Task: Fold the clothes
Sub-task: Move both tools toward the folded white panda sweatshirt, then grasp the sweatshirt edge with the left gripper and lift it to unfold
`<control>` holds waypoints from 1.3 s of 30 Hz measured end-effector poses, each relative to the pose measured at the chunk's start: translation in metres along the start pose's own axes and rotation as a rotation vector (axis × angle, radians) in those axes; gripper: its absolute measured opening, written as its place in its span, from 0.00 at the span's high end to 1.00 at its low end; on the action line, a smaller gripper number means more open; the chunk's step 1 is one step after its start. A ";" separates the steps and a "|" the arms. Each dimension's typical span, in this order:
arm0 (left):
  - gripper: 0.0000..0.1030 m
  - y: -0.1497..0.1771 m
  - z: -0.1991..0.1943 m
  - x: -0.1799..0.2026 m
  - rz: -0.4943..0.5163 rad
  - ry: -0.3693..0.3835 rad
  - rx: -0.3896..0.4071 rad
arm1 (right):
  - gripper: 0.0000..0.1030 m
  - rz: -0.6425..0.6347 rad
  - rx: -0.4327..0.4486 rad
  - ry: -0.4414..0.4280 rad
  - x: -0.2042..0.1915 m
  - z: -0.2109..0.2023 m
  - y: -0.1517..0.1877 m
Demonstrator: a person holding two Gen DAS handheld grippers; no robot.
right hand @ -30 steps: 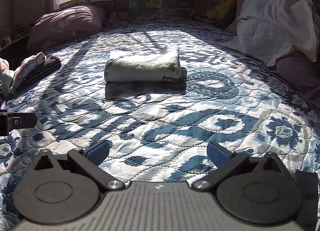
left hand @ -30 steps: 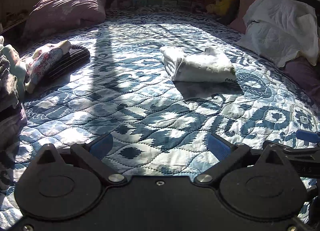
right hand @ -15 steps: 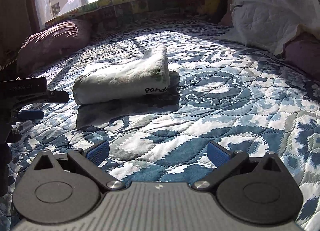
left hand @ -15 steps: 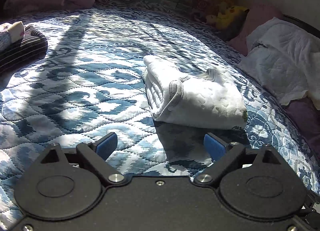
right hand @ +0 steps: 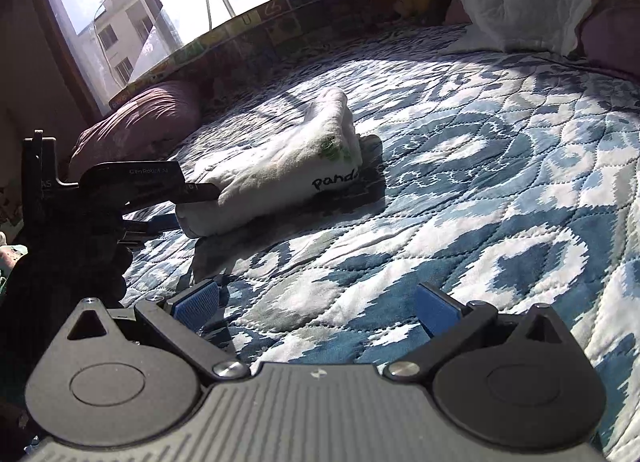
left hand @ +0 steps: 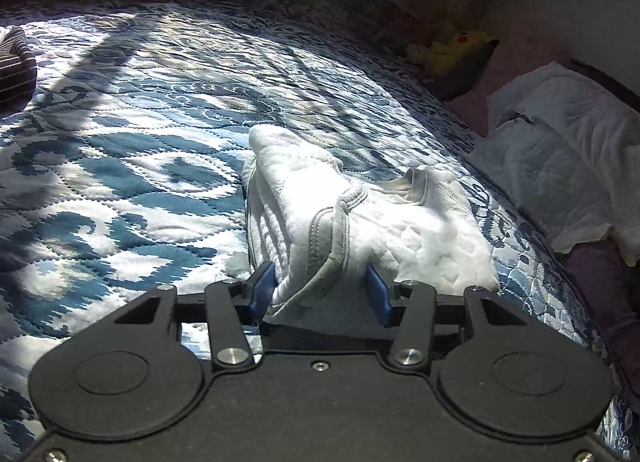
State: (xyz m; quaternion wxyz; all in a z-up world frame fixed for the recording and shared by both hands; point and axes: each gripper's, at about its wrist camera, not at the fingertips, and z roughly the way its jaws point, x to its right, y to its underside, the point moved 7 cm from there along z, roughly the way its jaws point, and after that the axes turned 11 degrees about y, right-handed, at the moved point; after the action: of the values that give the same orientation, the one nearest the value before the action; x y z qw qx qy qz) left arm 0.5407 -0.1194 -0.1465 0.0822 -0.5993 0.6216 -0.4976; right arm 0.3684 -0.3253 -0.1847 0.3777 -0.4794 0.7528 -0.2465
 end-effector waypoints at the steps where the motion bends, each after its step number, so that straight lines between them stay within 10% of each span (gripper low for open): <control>1: 0.70 0.000 -0.004 -0.001 0.000 0.007 0.000 | 0.00 -0.007 -0.011 -0.004 -0.001 -0.002 0.000; 17: 0.77 0.051 -0.203 -0.053 0.109 -0.058 0.012 | 0.00 -0.198 -0.178 -0.088 -0.062 -0.028 0.033; 22: 0.37 0.068 -0.239 -0.079 0.074 -0.165 0.011 | 0.00 -0.277 -0.213 -0.073 -0.090 -0.029 0.047; 37: 0.38 0.012 -0.151 -0.091 -0.009 -0.188 -0.039 | 0.00 -0.375 -0.207 0.023 -0.087 -0.009 0.053; 39: 0.59 0.009 -0.146 -0.086 0.049 -0.188 -0.054 | 0.00 -0.381 -0.205 0.027 -0.087 -0.009 0.053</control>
State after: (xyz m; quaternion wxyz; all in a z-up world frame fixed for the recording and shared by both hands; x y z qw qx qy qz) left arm 0.4558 0.0255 -0.1239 0.1363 -0.6300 0.6388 -0.4201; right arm 0.3550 -0.2238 -0.1898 0.2635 -0.6456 0.6747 -0.2419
